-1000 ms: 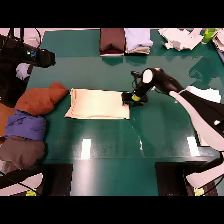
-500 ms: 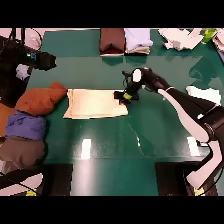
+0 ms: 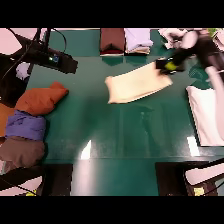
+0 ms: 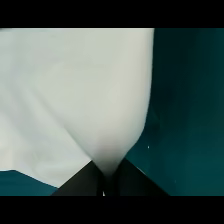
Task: Fold the shirts.
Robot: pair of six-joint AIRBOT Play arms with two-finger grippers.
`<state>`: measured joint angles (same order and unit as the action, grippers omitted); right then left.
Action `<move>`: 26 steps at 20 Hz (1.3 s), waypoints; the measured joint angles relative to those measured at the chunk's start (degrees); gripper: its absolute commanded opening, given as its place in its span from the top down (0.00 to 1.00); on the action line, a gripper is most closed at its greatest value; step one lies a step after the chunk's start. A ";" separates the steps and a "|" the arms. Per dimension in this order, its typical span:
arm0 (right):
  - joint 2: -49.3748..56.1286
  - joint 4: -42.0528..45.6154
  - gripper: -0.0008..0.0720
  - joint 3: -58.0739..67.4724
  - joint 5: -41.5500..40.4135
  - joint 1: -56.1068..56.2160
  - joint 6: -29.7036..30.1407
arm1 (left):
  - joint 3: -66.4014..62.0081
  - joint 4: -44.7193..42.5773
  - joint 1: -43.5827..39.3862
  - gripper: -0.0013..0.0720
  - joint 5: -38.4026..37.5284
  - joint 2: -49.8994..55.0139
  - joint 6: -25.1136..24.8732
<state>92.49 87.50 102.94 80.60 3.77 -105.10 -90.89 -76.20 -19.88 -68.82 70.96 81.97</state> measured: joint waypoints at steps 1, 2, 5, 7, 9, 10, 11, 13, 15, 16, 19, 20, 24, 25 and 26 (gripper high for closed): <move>-1.18 0.37 0.96 0.17 0.42 -3.69 0.39 | 0.00 0.02 -0.50 0.95 0.28 0.00 0.00; -2.14 0.61 0.96 0.28 0.79 -7.54 0.76 | 0.00 0.11 -0.87 0.95 0.33 0.00 0.00; -4.09 0.81 0.96 0.50 1.60 -18.36 1.60 | 0.00 0.20 -1.53 0.95 0.68 0.00 0.00; -4.70 0.76 0.96 0.52 2.21 -24.65 2.01 | 0.00 0.22 -1.62 0.95 0.79 0.00 0.11; -5.01 0.52 0.96 0.59 2.60 -28.92 2.25 | 0.00 0.33 -1.79 0.95 0.87 0.00 0.24; -5.09 0.00 0.96 0.59 2.71 -30.86 2.43 | 0.00 0.35 -1.79 0.95 0.90 0.00 0.28; -5.31 -0.85 0.96 0.59 2.73 -32.37 2.60 | 0.00 0.35 -1.79 0.95 0.90 0.00 0.42; -6.03 -3.17 0.96 0.59 2.29 -34.34 2.86 | 0.00 0.35 -1.81 0.95 0.92 0.00 0.48; -7.52 -4.76 0.96 0.59 0.90 -35.45 2.91 | 0.00 0.37 -1.81 0.95 0.94 0.00 0.59; -8.48 -5.22 0.96 0.61 0.00 -35.85 2.91 | 0.00 0.39 -1.81 0.95 0.92 0.00 0.61; -11.65 -6.14 0.96 0.61 -1.62 -36.37 2.89 | 0.00 0.39 -1.84 0.95 0.90 0.00 0.63; -12.63 -6.19 0.96 0.61 -1.84 -36.50 2.84 | 0.00 0.39 -1.84 0.95 0.90 0.00 0.63; -16.17 -6.47 0.96 0.61 -1.77 -36.68 2.64 | 0.00 0.39 -1.84 0.95 0.57 0.00 0.61; -16.87 -6.40 0.96 0.61 -1.20 -36.70 2.64 | 0.00 0.42 -1.84 0.95 0.26 0.00 0.61; -17.44 -6.40 0.96 0.61 -0.68 -36.70 2.64 | 0.00 0.42 -1.86 0.95 0.02 0.00 0.61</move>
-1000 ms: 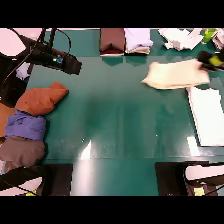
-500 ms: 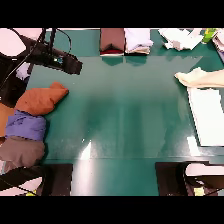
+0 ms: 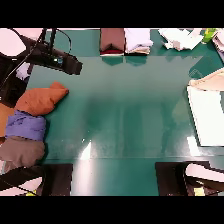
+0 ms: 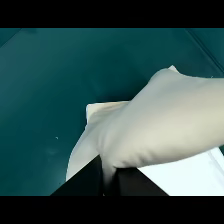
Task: Fold the shirts.
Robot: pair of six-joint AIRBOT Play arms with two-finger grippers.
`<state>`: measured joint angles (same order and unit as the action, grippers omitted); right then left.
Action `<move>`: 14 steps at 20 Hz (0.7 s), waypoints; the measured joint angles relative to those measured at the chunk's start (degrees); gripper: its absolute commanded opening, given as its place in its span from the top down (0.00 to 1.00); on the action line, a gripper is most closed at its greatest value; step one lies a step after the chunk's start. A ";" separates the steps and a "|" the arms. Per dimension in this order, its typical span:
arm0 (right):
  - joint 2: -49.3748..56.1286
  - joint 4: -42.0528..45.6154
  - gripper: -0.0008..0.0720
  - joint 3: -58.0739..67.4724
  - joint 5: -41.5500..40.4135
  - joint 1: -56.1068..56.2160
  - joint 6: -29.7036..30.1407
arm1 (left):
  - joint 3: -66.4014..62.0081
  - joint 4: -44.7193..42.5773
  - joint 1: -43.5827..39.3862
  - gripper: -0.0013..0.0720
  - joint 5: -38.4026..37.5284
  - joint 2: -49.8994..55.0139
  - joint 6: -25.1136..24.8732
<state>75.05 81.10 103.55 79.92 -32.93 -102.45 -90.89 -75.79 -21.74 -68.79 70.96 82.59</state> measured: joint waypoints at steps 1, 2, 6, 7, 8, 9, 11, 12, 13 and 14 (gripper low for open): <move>-0.61 0.00 0.96 0.00 0.68 0.00 0.00 | 0.00 0.00 0.00 0.95 -0.28 0.00 -0.02; -1.18 0.07 0.96 0.00 1.27 0.00 0.00 | 0.00 0.00 0.00 0.95 -0.61 0.00 -0.02; -3.32 3.32 0.96 -0.35 5.84 0.00 0.24 | 0.00 -0.02 0.00 0.95 -1.97 0.00 -0.13; -4.07 4.92 0.96 -1.18 7.15 0.00 0.52 | 0.00 0.00 0.02 0.95 -2.10 0.00 -0.13; -4.85 6.49 0.96 -2.38 8.13 0.00 0.66 | 0.00 -0.02 0.02 0.95 -2.36 0.00 -0.15; -5.81 8.31 0.96 -4.24 8.94 0.00 0.76 | 0.00 -0.02 0.02 0.95 -2.40 0.00 -0.15; -7.98 11.63 0.96 -9.03 9.68 0.00 0.98 | 0.00 -0.02 0.02 0.95 -2.64 0.00 -0.20; -9.14 13.27 0.96 -11.93 9.77 0.00 1.07 | 0.00 -0.02 0.00 0.95 -2.64 0.00 -0.26; -10.14 14.49 0.96 -14.69 9.75 -0.20 1.09 | 0.00 -0.02 0.00 0.95 -2.71 0.00 -0.37; -11.13 15.58 0.96 -17.64 9.68 -0.66 1.11 | 0.00 -0.02 0.00 0.95 -2.75 0.00 -0.39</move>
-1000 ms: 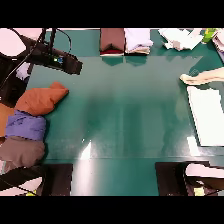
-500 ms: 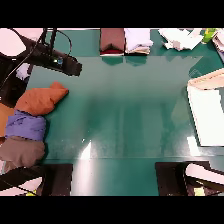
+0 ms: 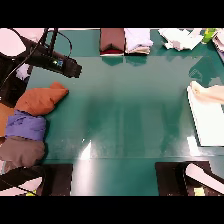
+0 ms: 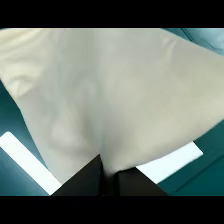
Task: Fold the shirts.
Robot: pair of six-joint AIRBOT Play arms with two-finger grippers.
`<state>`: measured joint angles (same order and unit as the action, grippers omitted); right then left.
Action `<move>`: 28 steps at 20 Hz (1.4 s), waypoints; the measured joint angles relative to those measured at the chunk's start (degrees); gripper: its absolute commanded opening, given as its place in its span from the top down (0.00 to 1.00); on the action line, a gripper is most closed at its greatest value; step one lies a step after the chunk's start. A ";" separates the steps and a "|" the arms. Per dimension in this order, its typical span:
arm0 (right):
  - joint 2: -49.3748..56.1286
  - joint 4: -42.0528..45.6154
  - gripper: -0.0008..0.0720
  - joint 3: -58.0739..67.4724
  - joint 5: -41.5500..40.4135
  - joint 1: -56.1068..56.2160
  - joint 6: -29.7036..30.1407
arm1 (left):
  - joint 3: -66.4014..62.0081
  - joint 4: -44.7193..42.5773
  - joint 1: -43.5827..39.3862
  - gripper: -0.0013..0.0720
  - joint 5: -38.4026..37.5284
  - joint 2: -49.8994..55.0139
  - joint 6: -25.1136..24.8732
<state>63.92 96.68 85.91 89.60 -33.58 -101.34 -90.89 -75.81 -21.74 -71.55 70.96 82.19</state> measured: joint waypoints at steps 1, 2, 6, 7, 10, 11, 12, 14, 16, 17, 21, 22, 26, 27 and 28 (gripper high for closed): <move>-0.81 0.83 0.96 -2.69 -0.04 -0.63 0.02 | 0.00 0.00 0.00 0.95 -0.02 0.00 -0.04; -1.53 1.46 0.96 -5.27 -0.24 -1.42 0.02 | 0.00 0.00 0.00 0.95 -0.02 0.00 -0.07; -4.37 2.73 0.83 -15.30 -2.21 -5.29 0.26 | 0.00 0.00 0.00 0.95 -0.02 0.00 -0.17; -4.85 2.86 0.51 -17.35 -2.80 -6.12 0.33 | 0.00 0.00 0.02 0.95 -0.02 0.00 -0.17; -5.16 3.17 0.29 -22.01 -3.72 -8.55 1.18 | 0.00 0.00 0.02 0.95 -0.02 0.00 -0.20; -4.81 3.15 0.29 -22.45 -3.63 -9.11 1.53 | 0.00 0.00 0.00 0.95 -0.02 0.00 -0.20; -4.44 2.40 0.29 -22.18 -3.30 -9.46 1.90 | 0.00 0.00 0.00 0.95 -0.02 0.00 -0.17; -4.04 -2.16 0.29 -20.13 -3.34 -9.18 2.73 | 0.00 0.11 0.02 0.95 -0.02 0.00 -0.17; -3.85 -8.96 0.29 -17.03 -4.22 -6.51 3.41 | 0.00 0.42 0.00 0.95 0.00 0.00 -0.17; -3.78 -11.91 0.29 -15.45 -4.79 -4.09 3.65 | 0.00 0.50 0.00 0.95 0.11 0.00 -0.17; -3.58 -18.29 0.30 -11.69 -8.41 9.55 4.13 | 0.00 0.61 0.09 0.95 0.96 0.00 -0.17; -3.41 -19.15 0.30 -11.26 -9.57 13.64 4.24 | 0.00 0.59 0.11 0.95 1.07 0.00 -0.17; -1.73 -20.72 0.71 -10.51 -13.20 28.04 4.96 | 0.00 0.52 0.11 0.95 1.79 0.00 -0.17; -1.05 -20.98 0.96 -10.43 -13.68 30.88 5.11 | 0.00 0.52 0.11 0.95 1.99 0.00 -0.17; -0.26 -21.03 0.95 -10.38 -13.92 33.62 5.14 | 0.00 0.52 0.11 0.95 2.14 0.00 -0.17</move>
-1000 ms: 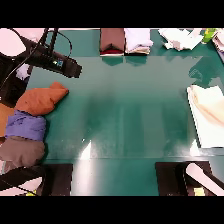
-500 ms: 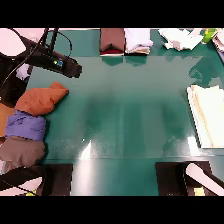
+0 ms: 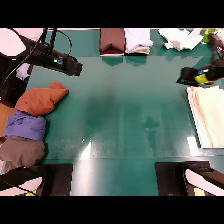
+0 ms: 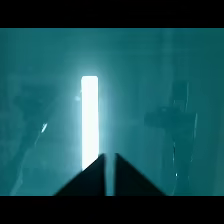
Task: Fold the shirts.
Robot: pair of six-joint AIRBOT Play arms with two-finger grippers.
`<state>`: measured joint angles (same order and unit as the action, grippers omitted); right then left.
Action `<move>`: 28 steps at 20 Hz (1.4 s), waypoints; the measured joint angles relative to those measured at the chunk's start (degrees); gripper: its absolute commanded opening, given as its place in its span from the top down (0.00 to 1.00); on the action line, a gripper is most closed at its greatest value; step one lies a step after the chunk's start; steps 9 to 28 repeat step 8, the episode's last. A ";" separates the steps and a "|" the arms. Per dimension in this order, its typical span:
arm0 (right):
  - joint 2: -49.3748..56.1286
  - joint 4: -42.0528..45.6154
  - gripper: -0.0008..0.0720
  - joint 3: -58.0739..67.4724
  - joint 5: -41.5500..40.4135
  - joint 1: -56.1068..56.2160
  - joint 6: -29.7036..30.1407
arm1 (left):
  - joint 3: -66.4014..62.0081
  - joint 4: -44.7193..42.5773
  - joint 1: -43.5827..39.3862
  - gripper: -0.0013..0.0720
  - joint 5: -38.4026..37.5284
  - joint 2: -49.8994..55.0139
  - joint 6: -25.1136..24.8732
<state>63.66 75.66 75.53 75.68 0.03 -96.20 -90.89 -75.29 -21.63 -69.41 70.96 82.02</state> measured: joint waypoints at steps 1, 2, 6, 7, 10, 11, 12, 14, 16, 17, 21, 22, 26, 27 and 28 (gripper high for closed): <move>0.72 -0.17 0.95 0.04 -0.17 2.43 0.22 | 0.00 -0.02 0.00 0.95 0.04 0.00 0.00; 1.33 -0.28 0.95 0.09 -0.24 4.37 0.37 | 0.00 -0.02 0.00 0.95 0.22 0.00 0.00; 2.97 -0.46 0.95 0.13 -0.52 9.46 0.63 | 0.00 -0.02 0.00 0.95 0.35 0.00 0.00; 3.15 -0.52 0.95 0.13 -0.55 10.05 0.63 | 0.00 -0.02 0.00 0.95 0.35 0.00 0.02; 3.28 -0.52 0.95 0.13 -0.55 10.47 0.66 | 0.00 -0.02 0.00 0.95 0.35 0.00 0.02; 3.28 -0.52 0.95 0.13 -0.55 10.47 0.66 | 0.00 -0.02 0.00 0.95 0.35 0.00 0.02; 3.28 -0.52 0.95 0.13 -0.55 10.47 0.66 | 0.00 -0.02 0.00 0.95 0.35 0.00 0.02; 3.28 -0.52 0.95 0.13 -0.55 10.47 0.66 | 0.00 -0.02 0.00 0.95 0.35 0.00 0.02; 3.28 -0.52 0.95 0.13 -0.55 10.47 0.66 | 0.00 -0.02 0.00 0.95 0.35 0.00 0.02; 3.28 -0.52 0.95 0.13 -0.55 10.47 0.66 | 0.00 -0.02 0.00 0.95 0.35 0.00 0.02; 3.28 -0.52 0.95 0.13 -0.55 10.47 0.66 | 0.00 -0.02 0.00 0.95 0.35 0.00 0.02; 3.28 -0.52 0.95 0.13 -0.55 10.47 0.66 | 0.00 -0.02 0.00 0.95 0.35 0.00 0.02; 3.28 -0.52 0.95 0.13 -0.55 10.47 0.66 | 0.00 -0.02 0.00 0.95 0.35 0.00 0.02; 3.28 -0.52 0.95 0.13 -0.55 10.47 0.66 | 0.00 -0.02 0.00 0.95 0.35 0.00 0.02; 3.28 -0.52 0.95 0.13 -0.55 10.47 0.66 | 0.00 -0.02 0.00 0.95 0.35 0.00 0.02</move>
